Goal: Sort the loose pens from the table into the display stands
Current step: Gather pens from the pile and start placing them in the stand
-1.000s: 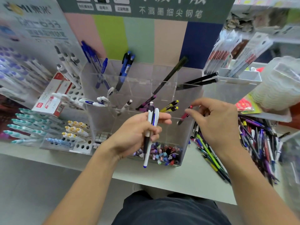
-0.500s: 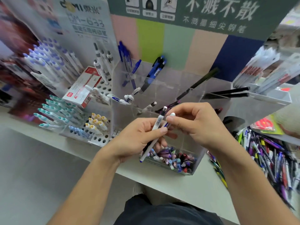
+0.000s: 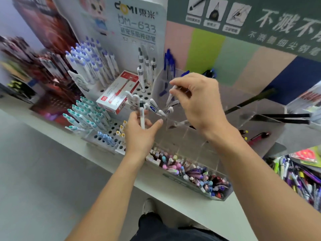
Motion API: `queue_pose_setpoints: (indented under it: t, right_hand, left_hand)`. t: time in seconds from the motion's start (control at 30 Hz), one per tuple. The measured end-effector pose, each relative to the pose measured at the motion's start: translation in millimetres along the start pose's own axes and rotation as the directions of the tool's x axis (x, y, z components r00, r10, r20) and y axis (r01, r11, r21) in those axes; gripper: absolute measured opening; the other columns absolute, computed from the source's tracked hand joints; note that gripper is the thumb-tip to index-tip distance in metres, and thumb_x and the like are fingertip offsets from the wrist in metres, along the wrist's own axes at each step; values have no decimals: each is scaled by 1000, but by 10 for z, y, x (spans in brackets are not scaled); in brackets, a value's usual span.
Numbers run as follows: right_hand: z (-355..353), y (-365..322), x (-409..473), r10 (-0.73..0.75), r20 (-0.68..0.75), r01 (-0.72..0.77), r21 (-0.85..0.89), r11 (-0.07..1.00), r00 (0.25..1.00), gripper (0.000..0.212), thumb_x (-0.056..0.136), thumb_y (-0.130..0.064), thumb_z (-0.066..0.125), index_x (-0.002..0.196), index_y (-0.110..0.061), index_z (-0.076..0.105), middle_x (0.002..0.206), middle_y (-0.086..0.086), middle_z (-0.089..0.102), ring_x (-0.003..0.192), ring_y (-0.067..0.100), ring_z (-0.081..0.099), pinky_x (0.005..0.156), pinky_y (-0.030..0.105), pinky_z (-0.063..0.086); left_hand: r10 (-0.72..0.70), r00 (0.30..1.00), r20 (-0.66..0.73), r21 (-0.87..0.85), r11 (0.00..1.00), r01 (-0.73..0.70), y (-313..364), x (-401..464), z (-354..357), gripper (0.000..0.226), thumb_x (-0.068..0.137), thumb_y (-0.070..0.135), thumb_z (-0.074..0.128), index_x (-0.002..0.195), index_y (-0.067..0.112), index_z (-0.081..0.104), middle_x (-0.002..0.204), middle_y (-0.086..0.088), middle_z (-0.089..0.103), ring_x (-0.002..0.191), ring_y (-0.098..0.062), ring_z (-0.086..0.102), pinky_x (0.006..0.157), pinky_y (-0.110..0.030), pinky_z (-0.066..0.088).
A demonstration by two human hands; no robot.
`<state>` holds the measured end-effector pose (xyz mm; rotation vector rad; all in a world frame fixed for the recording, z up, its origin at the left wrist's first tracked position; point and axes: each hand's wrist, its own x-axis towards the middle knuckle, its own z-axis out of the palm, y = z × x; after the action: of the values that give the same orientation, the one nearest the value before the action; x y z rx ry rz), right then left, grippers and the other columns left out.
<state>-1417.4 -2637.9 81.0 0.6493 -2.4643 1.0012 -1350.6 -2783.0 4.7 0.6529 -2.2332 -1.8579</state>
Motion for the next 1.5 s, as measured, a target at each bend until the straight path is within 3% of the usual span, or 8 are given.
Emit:
queue_pose_setpoints:
  t: [0.13,0.27,0.5,0.67,0.83,1.03,1.17,1.5]
  right_hand:
    - [175,43,20,90,300,-5,-274,962,950,22,99,-22,60,97,-7,76,96,9,65,93,31,61,78,41,51]
    - [198,-156,-223,259,247,-147,-393,908,934,23,101,-34,57,104,-13,66,98,3,55,95,28,58,71,33,38]
    - [324,-101,-219,389,156,-389,-33,921,908,46,86,4,69,129,-14,66,121,2,67,106,11,60,98,29,50]
    - [112,-20,-298,313,211,-364,280,888,926,35,93,-5,69,126,-18,69,125,-7,69,116,2,63,99,19,51]
    - [-278,9,-486,339,218,-386,231,893,915,23,84,-34,79,105,-23,75,75,-9,71,63,3,63,63,20,53]
    - [-382,104,-456,466,65,-446,432,784,883,3,93,-7,71,91,-10,72,72,5,70,61,13,67,56,26,56]
    - [-514,231,-447,335,-155,-300,210,931,929,3,93,-14,71,92,-15,73,76,-7,69,66,12,66,64,29,56]
    - [-525,311,-628,274,216,-192,-337,922,937,23,102,-33,55,102,-13,67,89,-1,53,90,25,58,73,37,44]
  left_hand:
    - [32,995,-91,32,999,-29,-13,53,57,38,77,34,86,104,19,63,73,7,63,62,-6,60,62,-22,47]
    - [93,983,-158,64,994,-84,-8,37,94,18,82,34,83,88,21,72,68,14,67,62,6,62,58,-11,44]
    - [145,989,-7,-3,989,-145,60,38,118,9,98,18,66,99,21,74,75,13,68,67,8,63,61,-9,46]
    - [146,986,74,18,989,-148,-152,-34,66,35,101,23,49,66,18,47,62,3,43,58,-16,38,58,-34,31]
    - [447,842,302,195,835,-514,31,-183,96,24,107,14,45,111,15,68,94,2,57,86,-5,54,75,-13,40]
    - [523,780,344,270,740,-616,197,-148,184,32,98,14,63,130,15,64,104,6,61,93,-1,54,84,-12,44]
    - [456,881,129,323,820,-472,151,-170,112,14,89,20,76,100,22,69,89,12,66,80,-3,62,74,-17,52]
    - [417,862,287,222,847,-484,61,-416,532,3,88,16,76,89,18,74,69,11,67,61,-10,59,60,-21,50]
